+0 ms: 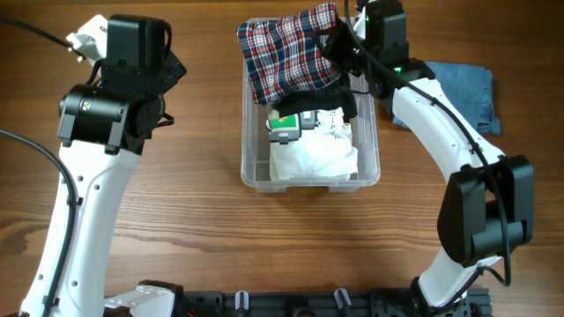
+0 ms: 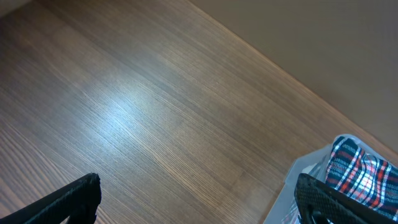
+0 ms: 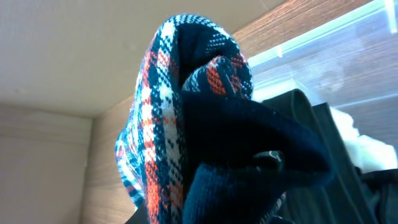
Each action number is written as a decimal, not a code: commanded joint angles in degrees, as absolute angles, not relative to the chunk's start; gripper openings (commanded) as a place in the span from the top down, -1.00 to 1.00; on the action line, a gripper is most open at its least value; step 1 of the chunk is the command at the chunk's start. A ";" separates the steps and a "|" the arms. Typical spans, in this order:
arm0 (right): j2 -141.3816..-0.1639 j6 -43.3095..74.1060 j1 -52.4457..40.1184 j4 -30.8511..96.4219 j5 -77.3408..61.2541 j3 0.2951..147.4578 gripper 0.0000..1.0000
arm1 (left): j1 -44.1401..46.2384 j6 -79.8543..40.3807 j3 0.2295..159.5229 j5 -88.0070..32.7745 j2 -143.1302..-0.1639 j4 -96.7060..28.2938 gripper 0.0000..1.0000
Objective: Pack container
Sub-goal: 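Lift the plaid shirt with the right gripper and lower it into the container, then release the plaid shirt and move the right gripper to the blue jeans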
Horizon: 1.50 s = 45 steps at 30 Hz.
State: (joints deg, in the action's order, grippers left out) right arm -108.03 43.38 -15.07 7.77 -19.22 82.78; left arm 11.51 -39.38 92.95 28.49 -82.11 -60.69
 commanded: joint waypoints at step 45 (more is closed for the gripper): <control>-102.48 6.20 -16.34 21.28 -2.11 87.31 0.76 | 11.29 -39.48 93.03 29.45 -81.54 -60.71 -1.00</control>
